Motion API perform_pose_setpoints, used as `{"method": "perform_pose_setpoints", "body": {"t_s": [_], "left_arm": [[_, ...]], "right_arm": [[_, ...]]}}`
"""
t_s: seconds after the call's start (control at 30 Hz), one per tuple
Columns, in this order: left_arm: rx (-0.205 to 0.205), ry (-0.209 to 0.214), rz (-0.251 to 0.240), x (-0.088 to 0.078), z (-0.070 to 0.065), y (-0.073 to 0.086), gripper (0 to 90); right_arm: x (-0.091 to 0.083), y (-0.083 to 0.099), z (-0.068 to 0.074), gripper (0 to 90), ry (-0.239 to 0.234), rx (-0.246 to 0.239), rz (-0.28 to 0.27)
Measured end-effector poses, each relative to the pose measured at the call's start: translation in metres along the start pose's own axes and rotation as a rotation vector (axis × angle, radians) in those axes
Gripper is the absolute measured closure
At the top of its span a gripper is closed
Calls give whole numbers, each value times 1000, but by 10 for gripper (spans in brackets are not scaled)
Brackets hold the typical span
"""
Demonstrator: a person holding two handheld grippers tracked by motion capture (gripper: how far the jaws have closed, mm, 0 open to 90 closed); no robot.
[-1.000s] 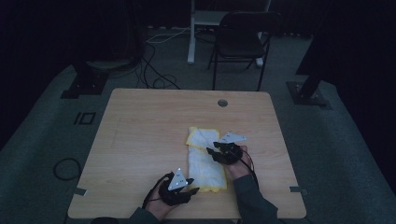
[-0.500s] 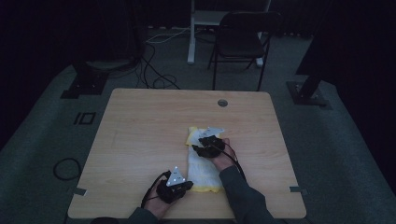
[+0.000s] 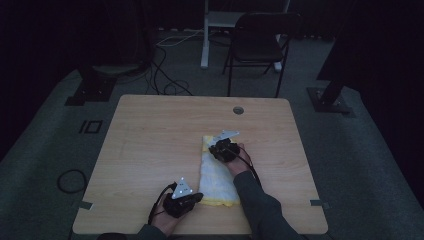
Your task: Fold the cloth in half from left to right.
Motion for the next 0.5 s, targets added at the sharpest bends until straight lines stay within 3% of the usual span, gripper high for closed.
{"method": "perform_pose_setpoints", "body": {"t_s": [0.3,0.5], "left_arm": [[-39,-15,-29,-11,5,4,897],[-93,-34,-59,-22,14,9,899]], "right_arm": [[-17,0,-30,860,30,90,-59],[-24,4,-50,860,50,150,-72]]}}
Point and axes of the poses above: each handheld gripper's, and its own axes: x roughly forward along the jaws, y roughly out of its underside, z roughly to its left, the point moved 2 cm from there along x, roughly forward along the jaws, and after that the axes turned 4 degrees about z, right-handed, at the moved point
